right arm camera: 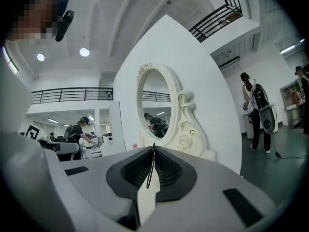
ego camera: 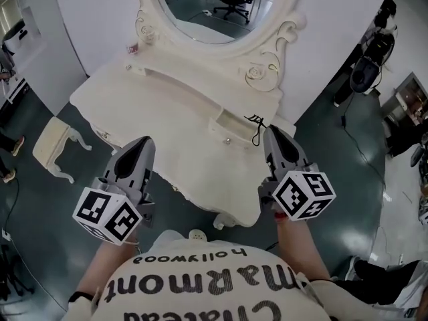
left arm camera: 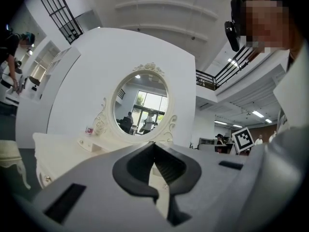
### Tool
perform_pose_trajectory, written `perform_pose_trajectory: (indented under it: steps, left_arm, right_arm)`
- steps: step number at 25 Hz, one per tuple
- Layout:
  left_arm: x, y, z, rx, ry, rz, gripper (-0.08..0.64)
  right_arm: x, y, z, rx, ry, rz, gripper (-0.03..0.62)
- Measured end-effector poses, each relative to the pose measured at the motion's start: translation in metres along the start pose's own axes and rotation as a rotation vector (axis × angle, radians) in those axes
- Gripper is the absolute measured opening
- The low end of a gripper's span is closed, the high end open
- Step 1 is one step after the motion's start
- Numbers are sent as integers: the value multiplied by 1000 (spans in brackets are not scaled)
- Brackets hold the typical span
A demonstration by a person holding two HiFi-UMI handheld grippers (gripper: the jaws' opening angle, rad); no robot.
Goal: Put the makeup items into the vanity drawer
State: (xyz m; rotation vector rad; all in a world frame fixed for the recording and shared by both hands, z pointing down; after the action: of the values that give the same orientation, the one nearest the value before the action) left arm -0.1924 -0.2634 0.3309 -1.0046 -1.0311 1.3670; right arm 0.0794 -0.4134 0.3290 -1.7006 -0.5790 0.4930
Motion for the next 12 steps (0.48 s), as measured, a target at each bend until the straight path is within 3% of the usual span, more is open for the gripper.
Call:
perform_pose_trajectory:
  steps: [7,12]
  left_arm:
    - [2,-5,19,2,73,15,9]
    - [6,-7,34,5,123,26,9]
  right_arm:
    - [-29,-24,-24,-24,16,77,37]
    - [-50,-30,-32,21,33,131,37]
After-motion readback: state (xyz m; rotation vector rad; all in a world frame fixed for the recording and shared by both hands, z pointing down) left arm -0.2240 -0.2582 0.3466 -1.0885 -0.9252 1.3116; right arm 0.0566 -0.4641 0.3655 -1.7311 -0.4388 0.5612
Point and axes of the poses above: the fingertips, and each gripper's own axes: x backward along the fingers, z to its left, y out of its top, the point moved 6 cm from there along x, backward along the fingers, and after that the axes turned 6 degrees about y, right-handed, at the moved point
